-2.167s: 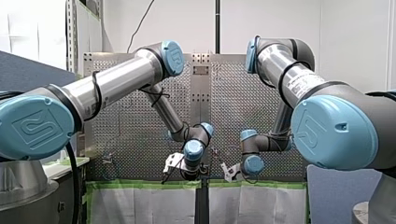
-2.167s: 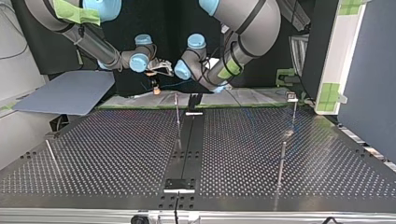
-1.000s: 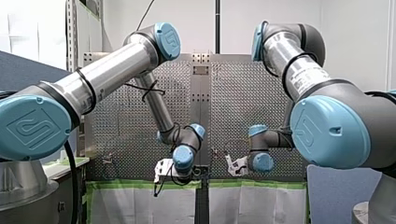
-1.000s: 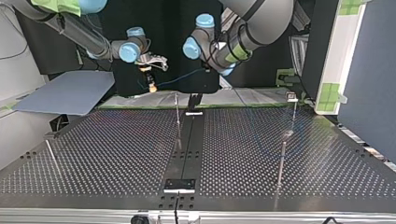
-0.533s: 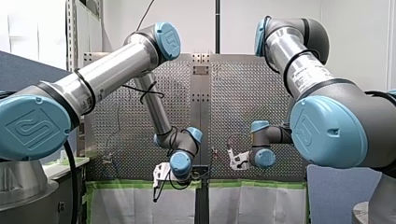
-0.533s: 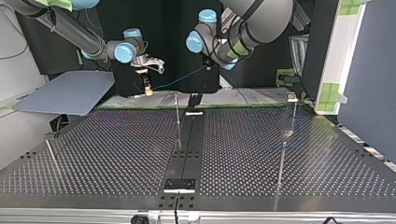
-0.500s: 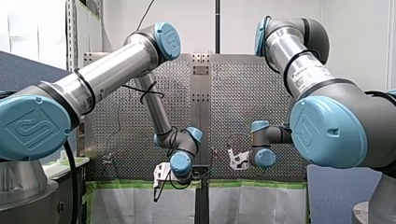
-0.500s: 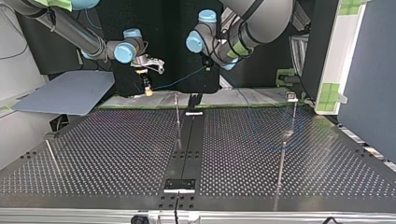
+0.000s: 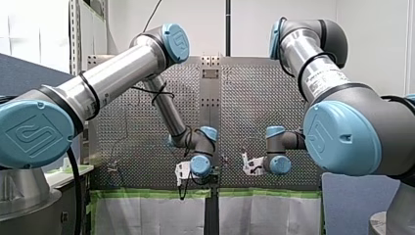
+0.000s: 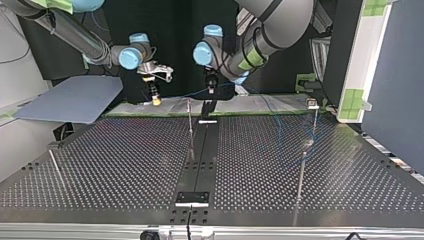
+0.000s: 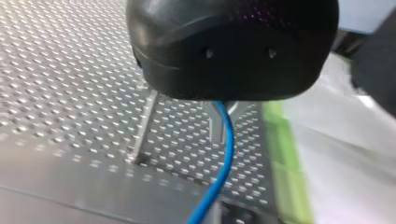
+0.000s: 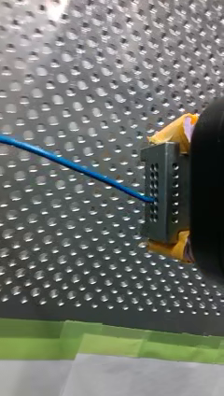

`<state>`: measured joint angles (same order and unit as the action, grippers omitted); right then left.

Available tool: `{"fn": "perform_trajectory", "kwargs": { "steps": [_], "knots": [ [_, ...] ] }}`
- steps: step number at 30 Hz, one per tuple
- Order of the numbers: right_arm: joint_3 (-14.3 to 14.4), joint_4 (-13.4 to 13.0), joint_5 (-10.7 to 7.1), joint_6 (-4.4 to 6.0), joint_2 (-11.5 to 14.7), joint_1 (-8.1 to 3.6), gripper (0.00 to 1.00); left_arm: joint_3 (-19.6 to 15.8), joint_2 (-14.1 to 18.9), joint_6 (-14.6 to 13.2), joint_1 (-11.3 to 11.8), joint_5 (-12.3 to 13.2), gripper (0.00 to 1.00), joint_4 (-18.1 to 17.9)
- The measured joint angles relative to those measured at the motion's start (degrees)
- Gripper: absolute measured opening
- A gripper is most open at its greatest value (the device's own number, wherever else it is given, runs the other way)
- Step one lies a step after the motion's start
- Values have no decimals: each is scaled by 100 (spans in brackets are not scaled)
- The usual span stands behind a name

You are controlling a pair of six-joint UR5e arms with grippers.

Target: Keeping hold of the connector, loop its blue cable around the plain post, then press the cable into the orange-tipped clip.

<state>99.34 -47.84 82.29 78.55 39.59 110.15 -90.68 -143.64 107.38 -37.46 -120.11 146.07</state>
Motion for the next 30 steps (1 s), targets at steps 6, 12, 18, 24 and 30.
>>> {"fn": "perform_trajectory", "kwargs": {
  "steps": [6,12,18,24,30],
  "knots": [
    [-47,15,14,60,1,-96,0,370,0,-28,0,2,0,35],
    [-65,15,19,66,0,-159,0,716,0,-60,0,8,0,49],
    [-72,32,24,79,-2,-208,0,825,-1,-140,0,61,0,56],
    [-74,43,27,98,0,-260,0,851,-5,-316,0,153,0,165],
    [-72,45,32,101,1,-269,0,853,-4,-358,0,59,0,448]
  ]
}}
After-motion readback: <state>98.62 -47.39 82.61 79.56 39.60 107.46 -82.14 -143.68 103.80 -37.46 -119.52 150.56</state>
